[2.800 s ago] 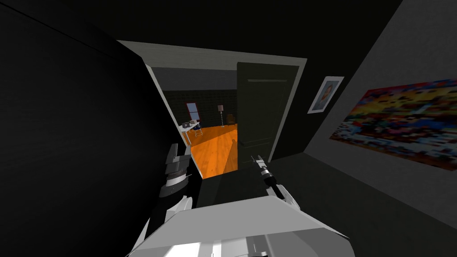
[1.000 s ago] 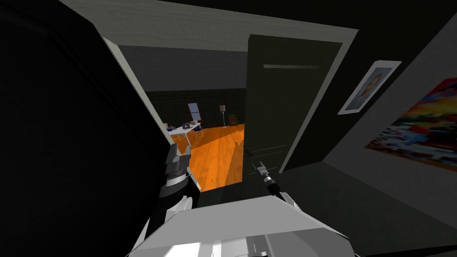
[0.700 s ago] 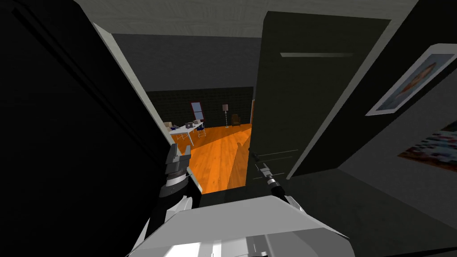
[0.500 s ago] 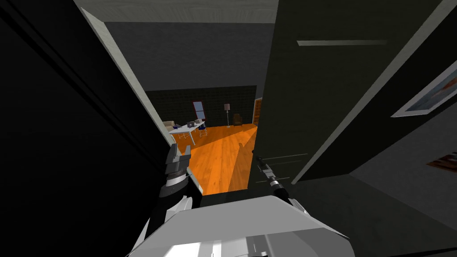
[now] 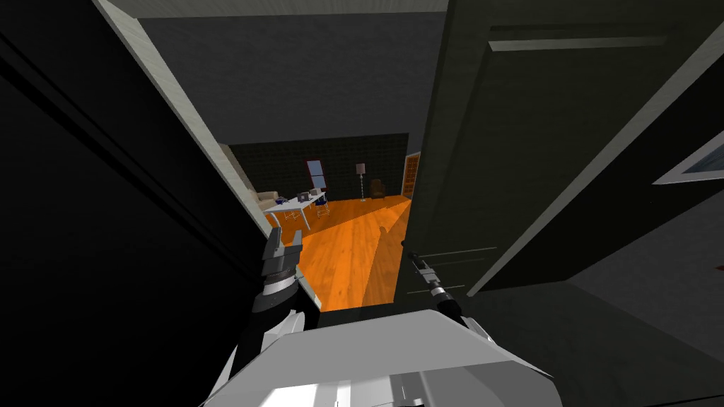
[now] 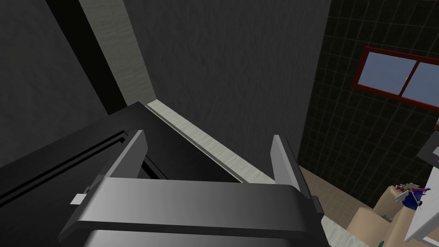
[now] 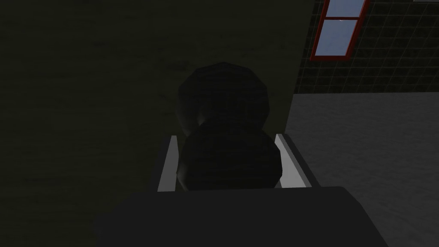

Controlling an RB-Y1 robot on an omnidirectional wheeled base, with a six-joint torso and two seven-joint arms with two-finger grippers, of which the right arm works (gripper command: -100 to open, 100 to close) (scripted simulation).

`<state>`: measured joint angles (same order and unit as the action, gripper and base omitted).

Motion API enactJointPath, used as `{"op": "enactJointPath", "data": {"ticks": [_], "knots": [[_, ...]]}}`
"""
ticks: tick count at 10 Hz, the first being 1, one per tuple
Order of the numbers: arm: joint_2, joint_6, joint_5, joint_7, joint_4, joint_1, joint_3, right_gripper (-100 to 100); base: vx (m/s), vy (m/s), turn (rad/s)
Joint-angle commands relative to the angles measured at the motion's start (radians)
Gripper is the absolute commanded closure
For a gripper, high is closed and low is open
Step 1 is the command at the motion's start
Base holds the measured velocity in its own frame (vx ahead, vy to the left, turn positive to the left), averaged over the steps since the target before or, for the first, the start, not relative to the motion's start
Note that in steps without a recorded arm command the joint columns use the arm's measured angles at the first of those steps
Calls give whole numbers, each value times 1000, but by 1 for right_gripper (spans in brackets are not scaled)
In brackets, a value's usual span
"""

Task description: Pull the door open

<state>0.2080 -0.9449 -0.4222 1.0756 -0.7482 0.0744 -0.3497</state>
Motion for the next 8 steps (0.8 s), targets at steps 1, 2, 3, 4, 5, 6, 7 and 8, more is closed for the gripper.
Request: {"op": "enactJointPath", "data": {"ticks": [1, 2, 3, 4, 5, 6, 7, 8], "knots": [[-2, 0, -1, 0, 2, 2, 2, 100, -19, 2, 8], [-2, 0, -1, 0, 2, 2, 2, 100, -10, 1, -1], [-2, 0, -1, 0, 2, 2, 2, 100, 0, 0, 0], [-2, 0, -1, 0, 2, 2, 2, 100, 0, 0, 0], [1, 3, 12, -28, 4, -1, 7, 100, -27, -10, 33], [2, 3, 20, -46, 5, -3, 11, 100, -49, -23, 60], [2, 4, 26, -62, 6, -4, 15, 100, -49, -24, 44], [3, 4, 33, -78, 7, -6, 18, 100, -49, -15, 29]]}}
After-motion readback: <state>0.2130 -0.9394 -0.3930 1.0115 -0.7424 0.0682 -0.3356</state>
